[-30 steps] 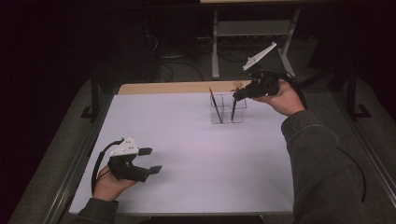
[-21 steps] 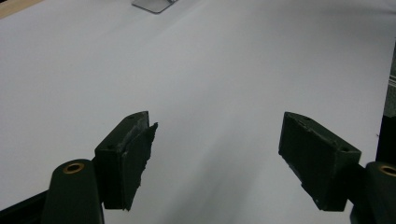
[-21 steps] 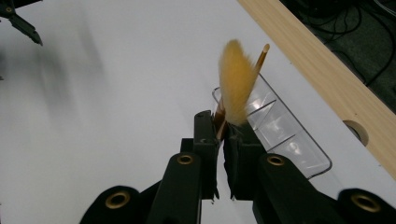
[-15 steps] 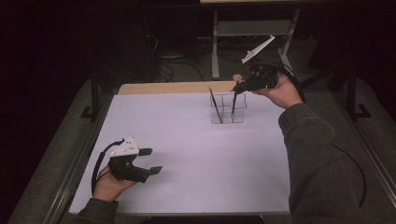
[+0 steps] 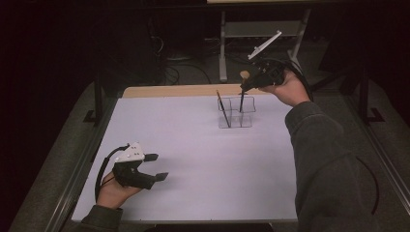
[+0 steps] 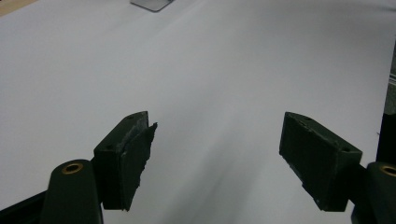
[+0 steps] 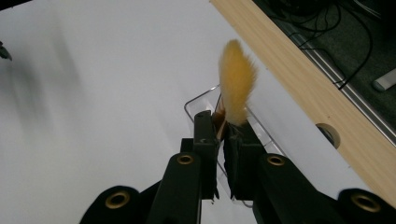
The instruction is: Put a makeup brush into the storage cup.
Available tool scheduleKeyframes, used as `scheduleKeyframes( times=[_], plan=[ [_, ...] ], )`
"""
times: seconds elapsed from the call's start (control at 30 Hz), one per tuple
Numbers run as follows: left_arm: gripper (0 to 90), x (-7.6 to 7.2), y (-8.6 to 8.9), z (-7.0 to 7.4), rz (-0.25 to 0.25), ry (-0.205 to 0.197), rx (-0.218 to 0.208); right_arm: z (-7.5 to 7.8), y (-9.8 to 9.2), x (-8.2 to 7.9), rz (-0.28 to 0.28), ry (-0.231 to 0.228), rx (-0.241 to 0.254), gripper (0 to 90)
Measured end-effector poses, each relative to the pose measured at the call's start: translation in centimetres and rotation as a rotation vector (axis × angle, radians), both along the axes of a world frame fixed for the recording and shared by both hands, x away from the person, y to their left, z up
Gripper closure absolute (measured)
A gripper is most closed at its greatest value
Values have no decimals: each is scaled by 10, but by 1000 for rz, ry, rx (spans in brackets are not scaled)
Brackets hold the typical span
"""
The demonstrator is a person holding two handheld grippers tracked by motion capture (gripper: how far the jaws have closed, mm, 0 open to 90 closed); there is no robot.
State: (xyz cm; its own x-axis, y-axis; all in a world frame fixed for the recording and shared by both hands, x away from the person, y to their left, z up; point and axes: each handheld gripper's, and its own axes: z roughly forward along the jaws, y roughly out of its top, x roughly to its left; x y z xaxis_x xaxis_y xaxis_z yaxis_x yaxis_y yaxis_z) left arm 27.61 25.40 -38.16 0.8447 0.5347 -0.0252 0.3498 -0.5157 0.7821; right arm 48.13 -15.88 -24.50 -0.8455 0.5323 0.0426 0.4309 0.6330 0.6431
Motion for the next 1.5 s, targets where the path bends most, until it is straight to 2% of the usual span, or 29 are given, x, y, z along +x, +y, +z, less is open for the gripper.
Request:
scheduleKeyframes(
  times=[0.03,0.07,0.23,0.37,0.5,0.63,0.87,1.4,1.5],
  plan=[
    [242,0,0,0,-2,-4,0,1,0,1,-3,-4,0,829],
    [242,-1,0,0,9,14,-10,1,1,3,-1,-9,-3,829],
    [242,0,-1,0,-3,-3,-3,1,4,9,-11,-13,-3,828],
    [242,-1,1,0,2,3,-8,-2,7,14,-20,-4,-4,829],
    [243,-1,1,-1,3,5,5,-5,7,18,-32,8,-2,829],
    [243,-1,2,-1,4,2,3,-8,6,21,-37,3,-5,828],
    [243,0,1,-2,2,5,8,-15,9,23,-38,14,-33,827],
    [242,-1,1,0,-2,1,-8,-27,6,23,-58,23,-16,827],
    [241,-2,1,-1,4,10,-5,-30,6,23,-62,30,-27,827]
  ],
)
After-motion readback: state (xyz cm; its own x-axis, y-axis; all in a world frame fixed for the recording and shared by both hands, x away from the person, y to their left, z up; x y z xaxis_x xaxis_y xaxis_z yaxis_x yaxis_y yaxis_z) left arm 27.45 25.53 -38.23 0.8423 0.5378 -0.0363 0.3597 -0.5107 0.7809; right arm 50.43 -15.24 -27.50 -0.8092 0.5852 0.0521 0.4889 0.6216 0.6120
